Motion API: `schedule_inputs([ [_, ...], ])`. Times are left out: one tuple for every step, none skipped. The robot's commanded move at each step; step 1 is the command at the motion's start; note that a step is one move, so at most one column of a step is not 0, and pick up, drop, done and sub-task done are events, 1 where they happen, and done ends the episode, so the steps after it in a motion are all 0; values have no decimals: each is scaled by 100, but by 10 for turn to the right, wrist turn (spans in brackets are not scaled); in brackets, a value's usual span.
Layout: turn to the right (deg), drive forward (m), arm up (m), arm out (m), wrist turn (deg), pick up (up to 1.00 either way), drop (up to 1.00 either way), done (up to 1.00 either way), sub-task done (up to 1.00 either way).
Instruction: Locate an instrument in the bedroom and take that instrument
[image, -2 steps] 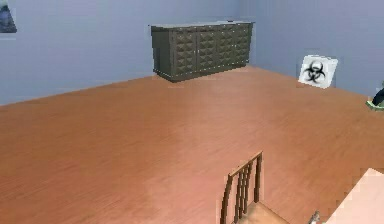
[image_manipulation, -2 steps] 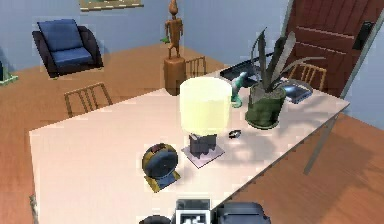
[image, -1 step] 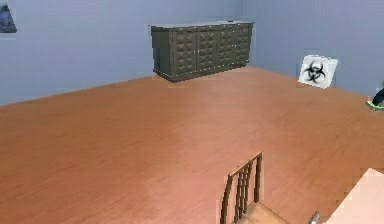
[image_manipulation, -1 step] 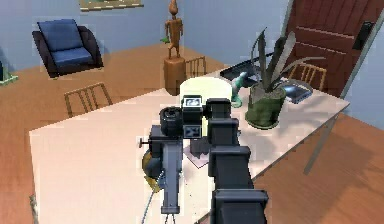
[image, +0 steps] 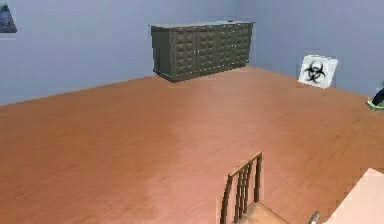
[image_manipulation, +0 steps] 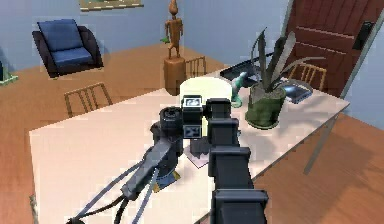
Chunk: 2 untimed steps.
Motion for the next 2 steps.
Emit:
schedule_inputs([
  [0, 0, 0, 0, 450, 0, 0, 0, 0],
  [0, 0, 0, 0, 450, 0, 0, 0, 0],
])
